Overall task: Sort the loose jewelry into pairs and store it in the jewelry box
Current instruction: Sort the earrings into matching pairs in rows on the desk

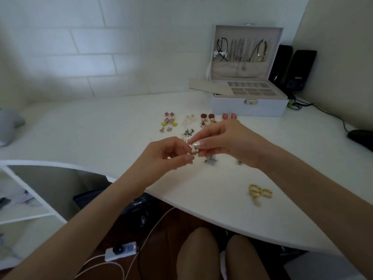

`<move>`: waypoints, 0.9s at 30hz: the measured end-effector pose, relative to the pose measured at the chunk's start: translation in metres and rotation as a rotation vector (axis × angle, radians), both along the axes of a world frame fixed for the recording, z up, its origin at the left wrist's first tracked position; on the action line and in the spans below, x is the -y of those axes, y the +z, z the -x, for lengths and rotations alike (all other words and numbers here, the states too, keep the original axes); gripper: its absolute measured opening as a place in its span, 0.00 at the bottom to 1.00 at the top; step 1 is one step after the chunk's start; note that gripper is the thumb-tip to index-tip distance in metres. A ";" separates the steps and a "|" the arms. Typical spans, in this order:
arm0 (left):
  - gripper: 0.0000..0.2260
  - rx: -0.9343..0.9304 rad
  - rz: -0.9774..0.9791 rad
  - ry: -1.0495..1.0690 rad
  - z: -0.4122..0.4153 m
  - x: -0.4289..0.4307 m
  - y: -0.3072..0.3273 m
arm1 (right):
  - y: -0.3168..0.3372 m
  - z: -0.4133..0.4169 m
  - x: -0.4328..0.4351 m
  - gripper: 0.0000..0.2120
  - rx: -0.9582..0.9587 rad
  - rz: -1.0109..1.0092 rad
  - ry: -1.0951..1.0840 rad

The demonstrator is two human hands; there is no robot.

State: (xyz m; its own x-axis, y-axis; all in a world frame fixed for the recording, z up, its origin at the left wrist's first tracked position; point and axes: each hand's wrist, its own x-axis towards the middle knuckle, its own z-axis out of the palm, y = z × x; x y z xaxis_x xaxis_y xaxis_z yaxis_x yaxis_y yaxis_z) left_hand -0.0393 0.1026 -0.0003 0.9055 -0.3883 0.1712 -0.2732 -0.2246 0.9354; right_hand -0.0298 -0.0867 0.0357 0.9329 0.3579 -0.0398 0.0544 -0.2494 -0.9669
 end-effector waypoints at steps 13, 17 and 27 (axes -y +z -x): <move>0.04 0.032 0.029 0.117 0.001 0.011 -0.009 | -0.014 0.009 -0.001 0.08 0.134 -0.003 -0.039; 0.04 -0.031 0.054 0.113 -0.001 0.011 -0.010 | -0.016 0.009 -0.003 0.09 0.142 -0.009 -0.001; 0.02 0.111 -0.064 0.243 -0.029 -0.022 -0.005 | 0.000 -0.024 -0.026 0.10 0.288 0.237 0.037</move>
